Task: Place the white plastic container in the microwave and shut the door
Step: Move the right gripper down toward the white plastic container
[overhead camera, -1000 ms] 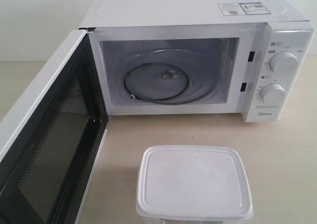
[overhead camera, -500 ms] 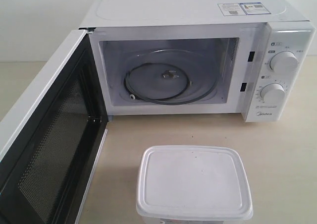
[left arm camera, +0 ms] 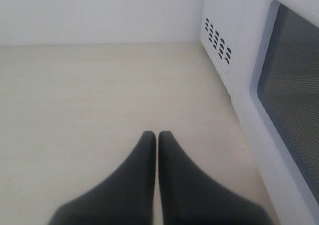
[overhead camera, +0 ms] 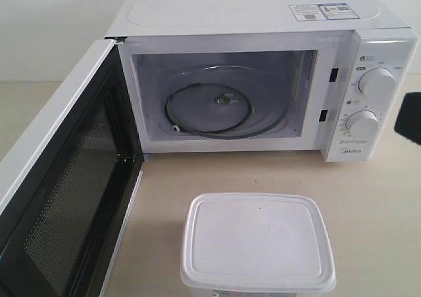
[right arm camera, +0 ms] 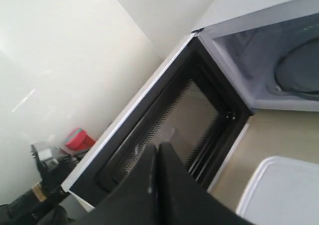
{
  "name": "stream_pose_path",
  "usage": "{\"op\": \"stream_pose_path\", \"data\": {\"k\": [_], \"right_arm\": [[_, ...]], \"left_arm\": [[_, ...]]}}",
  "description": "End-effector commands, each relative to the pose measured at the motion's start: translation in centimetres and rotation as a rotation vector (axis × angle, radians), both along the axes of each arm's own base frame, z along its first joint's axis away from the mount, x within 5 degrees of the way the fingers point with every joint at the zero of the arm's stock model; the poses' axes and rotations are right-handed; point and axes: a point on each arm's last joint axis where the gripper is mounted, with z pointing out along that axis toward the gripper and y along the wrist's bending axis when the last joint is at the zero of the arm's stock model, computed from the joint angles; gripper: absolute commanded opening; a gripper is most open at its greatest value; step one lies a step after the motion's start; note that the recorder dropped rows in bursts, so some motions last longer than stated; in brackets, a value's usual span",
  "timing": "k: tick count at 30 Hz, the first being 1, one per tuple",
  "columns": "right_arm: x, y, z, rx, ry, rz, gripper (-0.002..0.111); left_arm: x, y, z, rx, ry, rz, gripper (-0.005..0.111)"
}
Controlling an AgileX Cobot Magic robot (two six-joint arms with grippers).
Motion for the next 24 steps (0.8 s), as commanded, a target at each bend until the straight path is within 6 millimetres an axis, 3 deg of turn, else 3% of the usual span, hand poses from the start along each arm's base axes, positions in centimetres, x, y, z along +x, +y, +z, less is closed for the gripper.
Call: {"op": "stream_pose_path", "data": {"k": [1, 6, 16, 24], "right_arm": [[0.4, 0.2, -1.8, 0.073, 0.021, 0.016, 0.000], [0.8, 0.3, -4.3, 0.063, 0.066, 0.029, 0.000], [5.2, -0.3, -2.2, -0.010, 0.168, -0.073, 0.000], [6.6, -1.1, -2.1, -0.026, 0.122, -0.254, 0.000]], "left_arm": [[0.0, -0.1, -0.1, -0.011, 0.000, -0.006, 0.004], [0.0, -0.1, -0.1, -0.011, 0.000, -0.006, 0.004], [0.0, -0.1, -0.1, -0.011, 0.000, -0.006, 0.004], [0.0, -0.1, -0.1, -0.011, 0.000, -0.006, 0.004]]}}
